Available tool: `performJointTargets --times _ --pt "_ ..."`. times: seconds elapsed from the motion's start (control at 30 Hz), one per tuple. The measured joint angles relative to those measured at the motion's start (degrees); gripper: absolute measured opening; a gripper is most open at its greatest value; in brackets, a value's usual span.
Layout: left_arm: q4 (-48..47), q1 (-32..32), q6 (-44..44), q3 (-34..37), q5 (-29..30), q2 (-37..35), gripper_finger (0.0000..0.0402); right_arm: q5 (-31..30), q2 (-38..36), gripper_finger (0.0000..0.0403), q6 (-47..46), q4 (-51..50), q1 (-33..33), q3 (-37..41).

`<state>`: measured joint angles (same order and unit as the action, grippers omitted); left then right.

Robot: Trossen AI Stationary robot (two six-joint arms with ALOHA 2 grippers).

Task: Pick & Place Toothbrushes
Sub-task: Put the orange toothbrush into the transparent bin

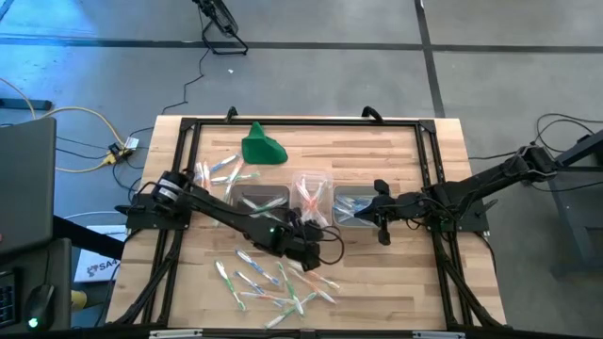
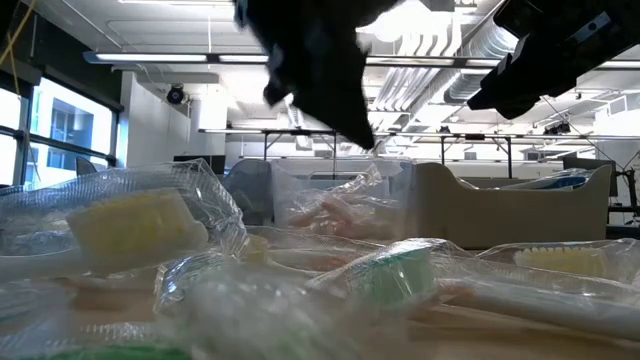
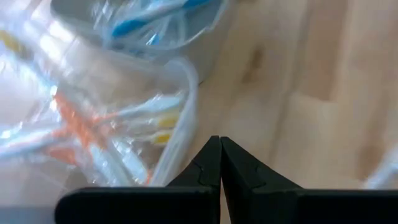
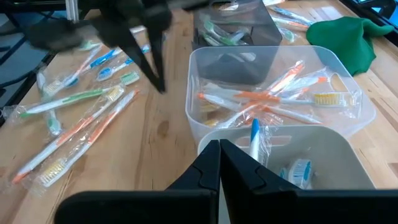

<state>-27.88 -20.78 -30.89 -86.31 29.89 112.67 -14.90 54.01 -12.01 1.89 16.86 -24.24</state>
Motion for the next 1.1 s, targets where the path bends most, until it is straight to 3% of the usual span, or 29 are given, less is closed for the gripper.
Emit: performJointTargets --times 0.1,0.23,0.43,0.8,1.1 --pt "-2.8 -0.6 5.3 -3.3 -3.0 -1.1 0.0000 0.0 0.0 0.0002 0.0 -0.1 0.0 0.0" --pt "-7.8 -1.1 14.0 -7.6 -12.1 -1.1 0.0000 0.0 0.0 0.0002 -0.4 -0.3 0.0 0.0" --pt "-10.4 -1.6 17.8 -7.7 -21.8 -1.1 0.0000 0.0 0.0 0.0002 -0.3 -0.4 0.0 0.0" --pt "-10.9 -2.9 20.2 -7.7 -24.1 -1.1 0.0006 0.1 0.0 0.0002 -0.3 -0.8 0.0 0.0" --pt "-9.1 -2.9 21.8 -7.8 -25.6 1.6 0.0103 0.1 0.0 0.0002 -0.4 -1.0 0.0 0.0"
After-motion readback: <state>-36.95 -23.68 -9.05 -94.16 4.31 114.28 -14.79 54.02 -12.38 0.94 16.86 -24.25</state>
